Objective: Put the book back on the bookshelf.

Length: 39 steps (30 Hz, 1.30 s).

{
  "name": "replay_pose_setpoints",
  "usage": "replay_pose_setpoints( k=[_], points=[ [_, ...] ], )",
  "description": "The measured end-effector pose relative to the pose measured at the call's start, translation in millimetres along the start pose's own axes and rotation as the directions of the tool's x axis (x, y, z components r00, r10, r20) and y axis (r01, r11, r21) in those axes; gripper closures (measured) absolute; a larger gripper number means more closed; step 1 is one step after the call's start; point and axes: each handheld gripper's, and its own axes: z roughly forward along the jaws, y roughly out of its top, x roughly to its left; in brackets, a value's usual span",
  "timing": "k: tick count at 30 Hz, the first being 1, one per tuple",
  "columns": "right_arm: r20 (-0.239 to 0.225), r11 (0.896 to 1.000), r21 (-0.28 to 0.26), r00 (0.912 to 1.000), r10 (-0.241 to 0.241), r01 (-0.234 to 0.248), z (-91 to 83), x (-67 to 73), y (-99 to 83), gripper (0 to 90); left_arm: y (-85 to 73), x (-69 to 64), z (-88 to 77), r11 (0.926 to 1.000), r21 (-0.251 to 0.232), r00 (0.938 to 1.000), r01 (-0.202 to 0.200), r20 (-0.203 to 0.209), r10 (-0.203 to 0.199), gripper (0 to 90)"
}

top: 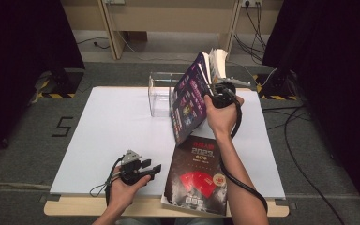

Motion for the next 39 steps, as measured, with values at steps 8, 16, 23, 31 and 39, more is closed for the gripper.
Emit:
replay_pose_setpoints(
  k=[8,16,23,31,39],
  points=[
    [-0.04,0.996,-0.071,0.9979,-0.05,0.047,-3.7,16.5,9.5,84.5,0.2,1.6,-0.6,1.0,0.0,1.0,0.005,-0.002,-0.005,45.2],
    [-0.005,0.983,-0.177,0.9991,-0.042,0.04,-9.3,22.8,36.2,84.5,-0.2,0.8,0.0,1.0,0.001,1.0,0.001,0.0,-0.001,45.2],
    [0.04,0.976,-0.214,0.9989,-0.023,0.031,7.3,23.4,50.9,84.4,0.1,1.3,-0.2,1.0,-0.001,1.0,0.001,0.003,-0.001,45.2],
    [0.075,0.979,-0.204,0.9971,-0.011,0.026,29.1,23.5,49.8,84.4,-0.1,1.5,-0.1,1.0,-0.001,1.0,0.001,0.004,-0.001,45.2],
    [0.108,0.98,-0.193,0.9938,-0.027,0.047,47.9,26.2,40.6,84.3,-0.6,2.6,0.0,1.0,0.0,1.0,0.002,0.004,-0.002,45.2]
  ],
)
